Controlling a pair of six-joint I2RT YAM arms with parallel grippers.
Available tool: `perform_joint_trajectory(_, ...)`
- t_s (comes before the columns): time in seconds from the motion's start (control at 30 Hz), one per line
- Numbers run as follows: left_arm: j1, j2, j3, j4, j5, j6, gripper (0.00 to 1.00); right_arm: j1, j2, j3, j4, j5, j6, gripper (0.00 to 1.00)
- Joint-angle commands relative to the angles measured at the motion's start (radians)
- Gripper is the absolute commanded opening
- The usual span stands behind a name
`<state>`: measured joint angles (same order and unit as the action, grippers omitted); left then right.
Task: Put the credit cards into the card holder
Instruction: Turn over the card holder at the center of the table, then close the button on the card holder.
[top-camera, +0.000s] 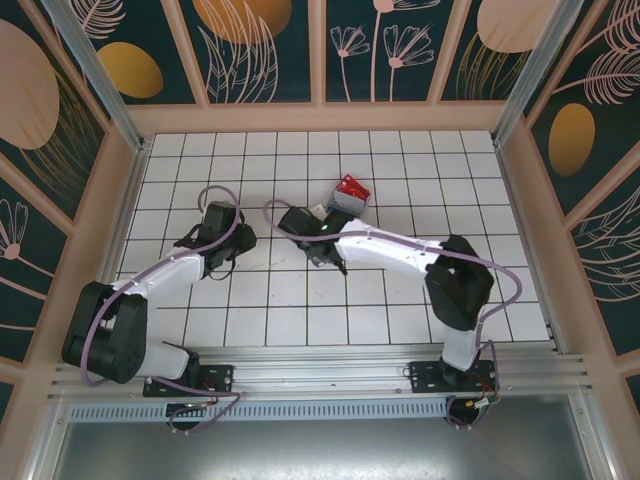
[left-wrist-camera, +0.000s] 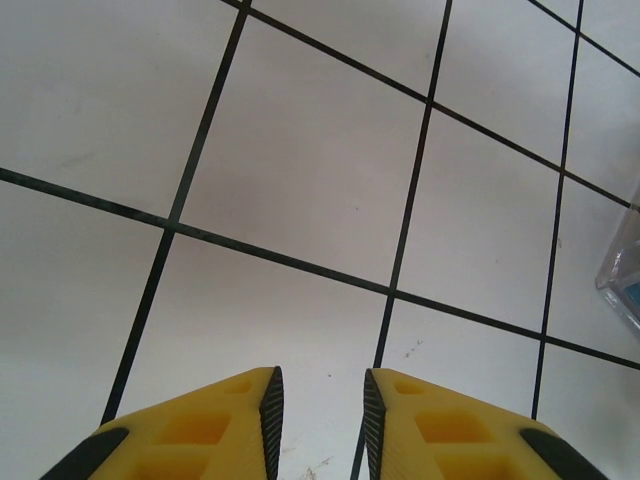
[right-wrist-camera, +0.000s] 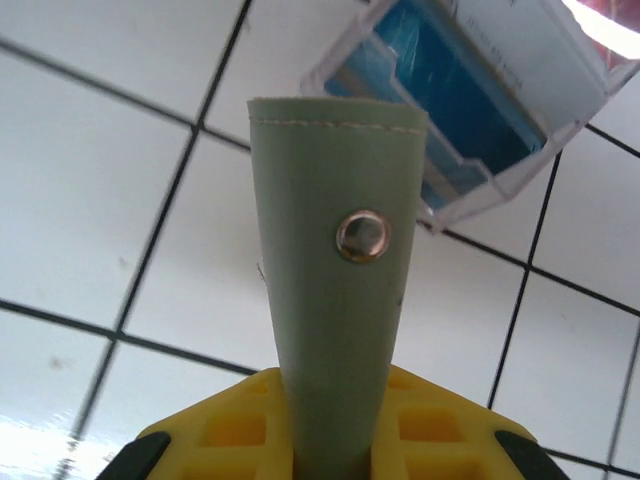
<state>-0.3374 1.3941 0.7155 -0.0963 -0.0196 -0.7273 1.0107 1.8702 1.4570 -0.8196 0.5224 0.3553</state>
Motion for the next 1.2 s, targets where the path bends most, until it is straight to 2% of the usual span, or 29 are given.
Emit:
perform_joint_trajectory(0.0, 0.018, -0.011, -0.031, 0.022, 0.023, -0.007, 0.31, 0.060, 0.119, 0.034, -0.076, 0.084, 0.041, 0.14)
perform_joint_trajectory(0.1, 0.044, -0.026, -0.064, 0.022, 0.029, -0.004, 0.30, 0.110, 0.232, 0.128, -0.075, 0.066, 0.051, 0.22)
perform_joint_trajectory(0.17, 0.071, -0.008, -0.074, 0.004, 0.033, 0.010, 0.28, 0.130, 0.278, 0.175, -0.068, 0.048, 0.060, 0.36)
perform_joint_trajectory(0.23, 0.092, -0.002, -0.095, 0.006, 0.052, 0.018, 0.27, 0.128, 0.262, 0.162, -0.009, -0.018, 0.057, 0.51)
perform_joint_trajectory(0.3, 0.096, -0.013, -0.116, 0.025, 0.072, 0.016, 0.27, 0.118, 0.212, 0.123, 0.055, -0.071, 0.056, 0.59)
perform_joint_trajectory(0.47, 0.096, -0.033, -0.136, 0.071, 0.162, 0.015, 0.27, 0.048, -0.009, -0.041, 0.246, -0.217, 0.051, 0.60)
perform_joint_trajectory(0.6, 0.086, -0.033, -0.154, 0.148, 0.291, -0.009, 0.26, -0.107, -0.200, -0.246, 0.422, -0.403, 0.072, 0.57)
perform_joint_trajectory(0.67, 0.055, -0.031, -0.149, 0.165, 0.304, -0.021, 0.26, -0.207, -0.245, -0.343, 0.491, -0.524, 0.082, 0.54)
perform_joint_trajectory(0.8, -0.055, 0.026, -0.099, 0.173, 0.302, -0.038, 0.26, -0.302, -0.280, -0.470, 0.607, -0.654, 0.068, 0.45)
perform_joint_trajectory(0.87, -0.087, 0.063, -0.080, 0.181, 0.309, -0.048, 0.25, -0.330, -0.270, -0.494, 0.649, -0.704, 0.074, 0.44)
perform_joint_trajectory(1.03, -0.138, 0.145, -0.011, 0.156, 0.316, -0.040, 0.24, -0.402, -0.214, -0.539, 0.770, -0.831, 0.075, 0.39)
perform_joint_trajectory(1.17, -0.163, 0.188, 0.048, 0.100, 0.296, -0.018, 0.24, -0.418, -0.170, -0.527, 0.808, -0.878, 0.066, 0.34)
